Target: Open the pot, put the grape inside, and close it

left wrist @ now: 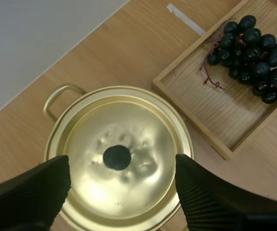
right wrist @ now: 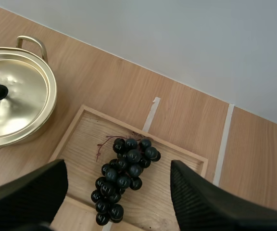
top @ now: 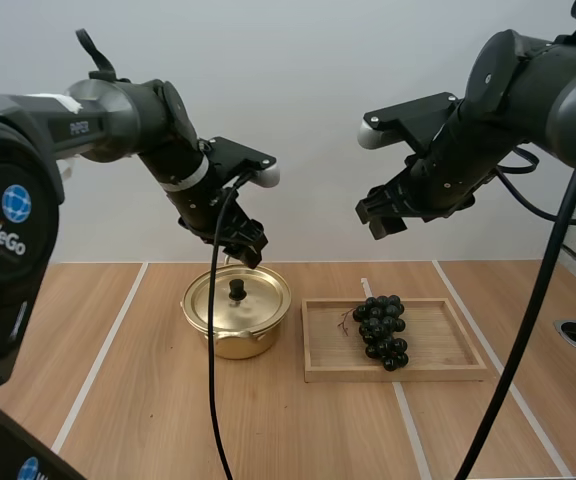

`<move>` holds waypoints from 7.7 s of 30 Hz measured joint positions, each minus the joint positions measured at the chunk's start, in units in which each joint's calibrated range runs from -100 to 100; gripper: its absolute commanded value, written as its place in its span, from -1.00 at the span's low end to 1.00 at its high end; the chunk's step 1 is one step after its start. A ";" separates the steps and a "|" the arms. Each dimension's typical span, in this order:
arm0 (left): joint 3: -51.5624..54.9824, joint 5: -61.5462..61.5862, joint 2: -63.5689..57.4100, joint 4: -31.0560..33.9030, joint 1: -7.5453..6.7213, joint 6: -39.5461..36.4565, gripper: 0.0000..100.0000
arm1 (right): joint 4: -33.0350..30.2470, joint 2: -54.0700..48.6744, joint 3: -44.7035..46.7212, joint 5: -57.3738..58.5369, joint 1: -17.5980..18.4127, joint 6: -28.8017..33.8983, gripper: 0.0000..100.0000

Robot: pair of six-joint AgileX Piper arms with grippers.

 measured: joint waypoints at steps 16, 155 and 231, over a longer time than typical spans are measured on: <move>-0.13 -9.58 13.38 8.63 -1.58 -5.25 1.00 | 0.24 0.27 0.00 -0.54 0.00 0.00 1.00; -16.39 -8.90 -43.15 2.50 -1.65 -9.69 -1.00 | 2.79 14.12 -4.58 -5.50 10.45 -1.87 -1.00; -17.42 -4.25 -43.96 4.11 -1.65 -10.08 -1.00 | 10.75 50.17 -8.26 -27.19 19.69 -4.98 0.78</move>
